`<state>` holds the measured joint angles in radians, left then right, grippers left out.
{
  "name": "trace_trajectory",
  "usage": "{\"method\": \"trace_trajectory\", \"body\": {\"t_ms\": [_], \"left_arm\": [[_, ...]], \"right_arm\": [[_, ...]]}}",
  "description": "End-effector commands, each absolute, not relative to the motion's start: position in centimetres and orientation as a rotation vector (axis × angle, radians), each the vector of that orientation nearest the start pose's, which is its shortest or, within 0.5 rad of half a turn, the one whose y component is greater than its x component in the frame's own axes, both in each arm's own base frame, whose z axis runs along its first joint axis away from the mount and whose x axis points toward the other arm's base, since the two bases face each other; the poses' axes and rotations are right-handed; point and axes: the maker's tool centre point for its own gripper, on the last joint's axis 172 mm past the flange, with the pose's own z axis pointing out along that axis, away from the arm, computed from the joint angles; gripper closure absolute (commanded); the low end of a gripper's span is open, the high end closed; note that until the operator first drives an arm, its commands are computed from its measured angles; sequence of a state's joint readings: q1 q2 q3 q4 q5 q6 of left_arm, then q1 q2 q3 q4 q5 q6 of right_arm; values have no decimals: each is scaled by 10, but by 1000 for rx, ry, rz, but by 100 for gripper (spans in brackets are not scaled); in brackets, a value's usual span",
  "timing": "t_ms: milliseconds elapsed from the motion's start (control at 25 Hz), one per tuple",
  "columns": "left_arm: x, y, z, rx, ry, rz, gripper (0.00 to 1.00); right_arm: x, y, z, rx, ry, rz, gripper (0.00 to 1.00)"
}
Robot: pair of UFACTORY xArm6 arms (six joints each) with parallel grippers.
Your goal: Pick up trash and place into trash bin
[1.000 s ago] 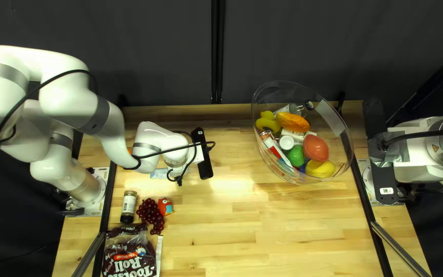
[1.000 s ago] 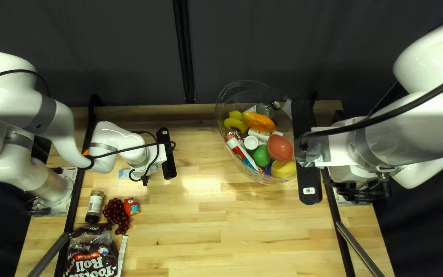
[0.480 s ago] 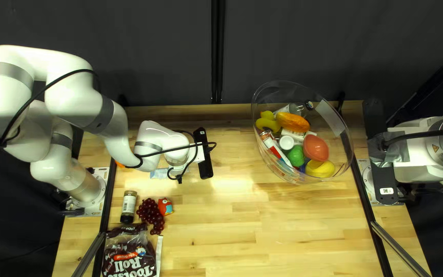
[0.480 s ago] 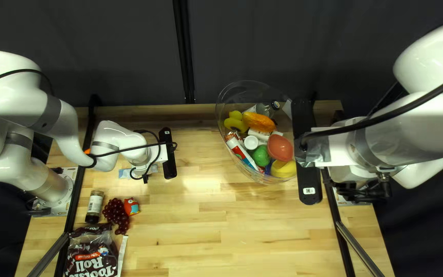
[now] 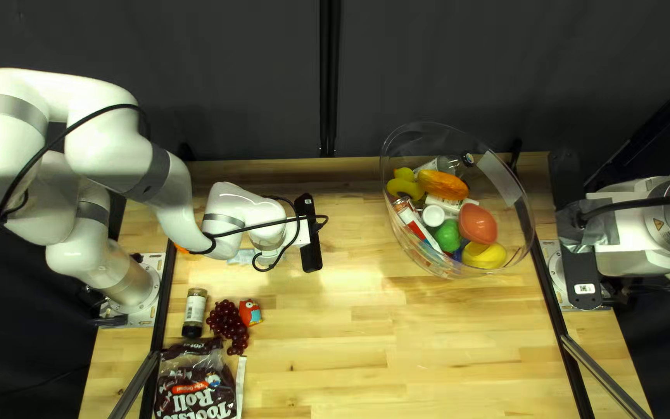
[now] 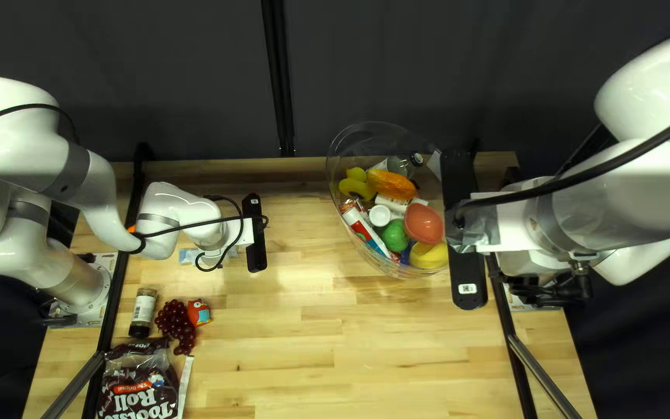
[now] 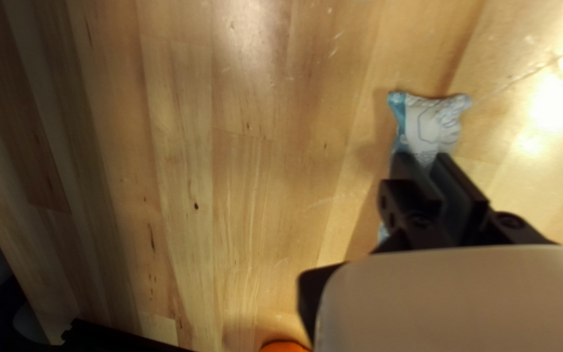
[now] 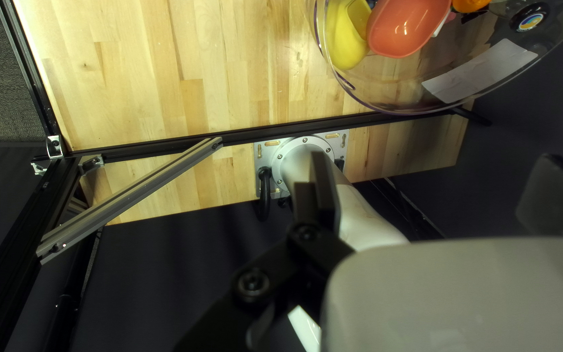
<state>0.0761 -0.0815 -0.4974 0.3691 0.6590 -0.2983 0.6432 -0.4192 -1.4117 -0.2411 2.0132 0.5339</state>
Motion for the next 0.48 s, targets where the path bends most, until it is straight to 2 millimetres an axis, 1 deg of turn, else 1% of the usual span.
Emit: {"method": "trace_trajectory", "body": {"t_ms": [40,80,120,200,240,280,320,360,440,480], "left_arm": [[354,52,76,-2876,-13,33,100],[360,48,94,-2851,32,8,100],[364,46,104,-2838,58,-7,100],[378,38,134,-2787,158,-61,100],[382,36,142,-2772,190,-79,100],[389,33,155,-2743,250,-111,100],[392,32,160,-2730,279,-126,100],[404,27,179,-2696,353,-163,100],[422,24,204,-2646,452,-208,100],[437,23,225,-2600,538,-242,100]], "right_arm": [[254,108,441,-3430,-44,43,0],[254,108,441,-3430,-44,43,0],[254,108,441,-3430,-44,43,0],[254,108,441,-3430,-44,43,0],[254,108,441,-3430,-44,43,0],[254,108,441,-3430,-44,43,0],[254,108,441,-3430,-44,43,0],[254,108,441,-3430,-44,43,0],[254,108,441,-3430,-44,43,0],[254,108,441,-3430,-44,43,0]]}}
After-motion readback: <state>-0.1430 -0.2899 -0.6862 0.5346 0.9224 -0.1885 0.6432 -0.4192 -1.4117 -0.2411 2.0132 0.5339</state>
